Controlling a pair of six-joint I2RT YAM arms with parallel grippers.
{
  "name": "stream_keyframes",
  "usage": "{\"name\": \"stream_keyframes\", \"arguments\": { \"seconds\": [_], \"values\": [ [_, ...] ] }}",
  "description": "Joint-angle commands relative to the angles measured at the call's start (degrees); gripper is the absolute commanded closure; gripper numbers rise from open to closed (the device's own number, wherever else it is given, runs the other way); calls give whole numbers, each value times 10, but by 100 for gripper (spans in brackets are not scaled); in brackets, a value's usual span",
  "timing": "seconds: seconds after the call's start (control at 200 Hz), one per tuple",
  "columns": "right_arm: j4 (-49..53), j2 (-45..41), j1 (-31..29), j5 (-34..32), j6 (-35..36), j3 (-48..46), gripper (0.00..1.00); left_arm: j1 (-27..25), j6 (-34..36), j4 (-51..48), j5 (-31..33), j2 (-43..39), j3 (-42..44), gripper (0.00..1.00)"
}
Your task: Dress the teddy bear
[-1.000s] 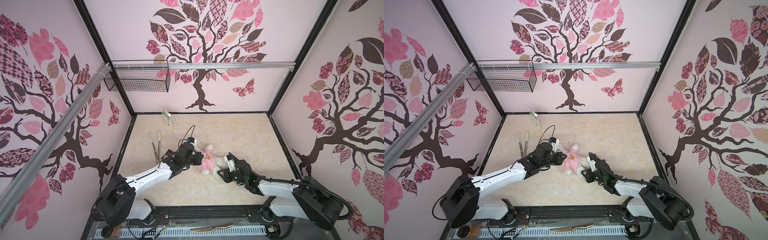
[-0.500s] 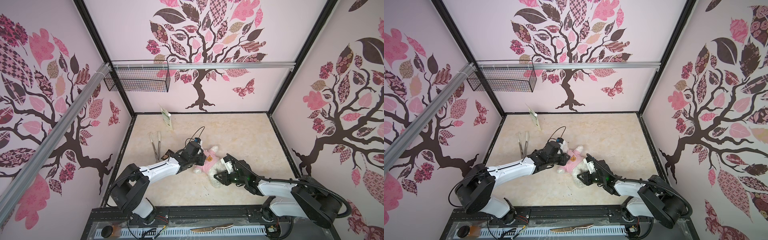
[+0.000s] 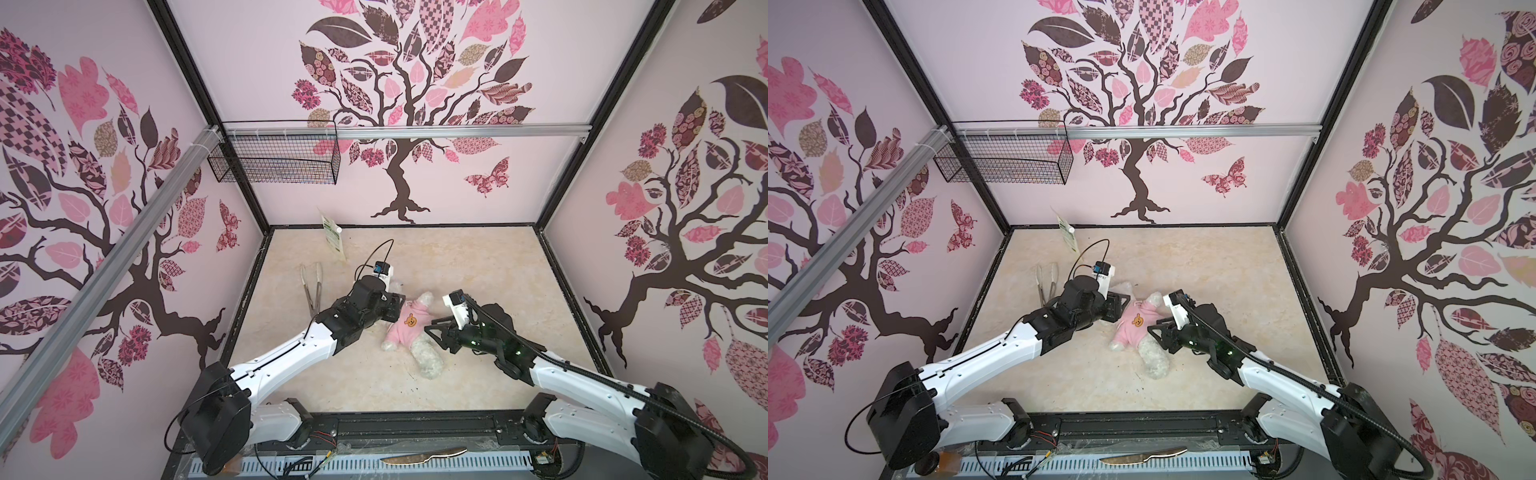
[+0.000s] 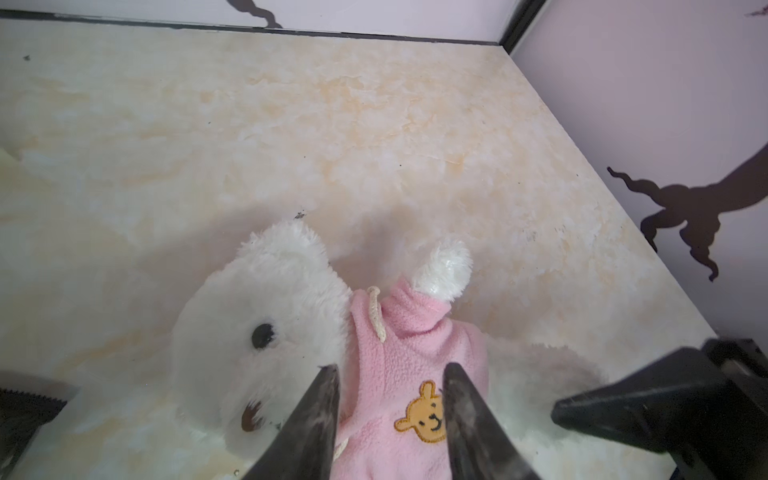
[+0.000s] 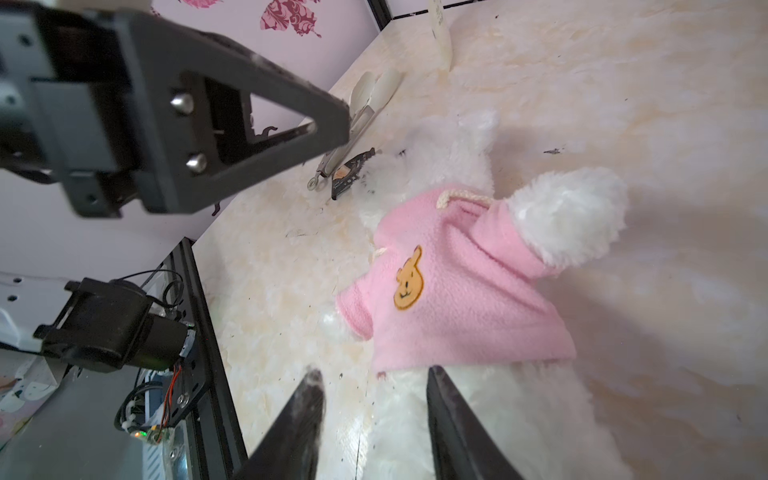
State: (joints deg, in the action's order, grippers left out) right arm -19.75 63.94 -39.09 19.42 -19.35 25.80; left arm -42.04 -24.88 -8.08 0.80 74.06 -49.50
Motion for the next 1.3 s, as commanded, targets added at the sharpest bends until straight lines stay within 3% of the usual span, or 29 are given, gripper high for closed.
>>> {"name": "stream_keyframes", "arguments": {
  "seconds": [0.0, 0.12, 0.35, 0.465, 0.645, 0.83, 0.985, 1.135, 1.295],
  "values": [
    [-44, 67, -1, -3, -6, 28, 63, 0, -22, 32, -72, 22, 7, 73],
    [-95, 136, 5, -17, -25, 30, 68, -1, -28, 52, -102, 76, -9, 84],
    [-91, 179, 25, -36, -33, 4, 72, -2, -26, 67, -87, 178, -53, 86],
    [-72, 169, 30, -47, -33, -20, 72, 0, -20, 71, -27, 203, -55, 80],
    [-38, 131, 38, -46, -29, -43, 73, 7, -2, 63, -6, 215, -75, 66],
    [5, 24, 42, -26, -2, -41, 71, 7, 5, 43, -42, 150, -76, 54],
    [11, -35, 45, -36, 8, -24, 66, 3, -25, 48, -43, 49, -6, 46],
    [-7, 23, 59, -42, 13, 9, 56, 1, -59, 24, -7, -42, 76, 44],
    [-20, 129, 85, -35, 14, 48, 56, 1, -95, 33, -6, -82, 143, 45]
  ]
}}
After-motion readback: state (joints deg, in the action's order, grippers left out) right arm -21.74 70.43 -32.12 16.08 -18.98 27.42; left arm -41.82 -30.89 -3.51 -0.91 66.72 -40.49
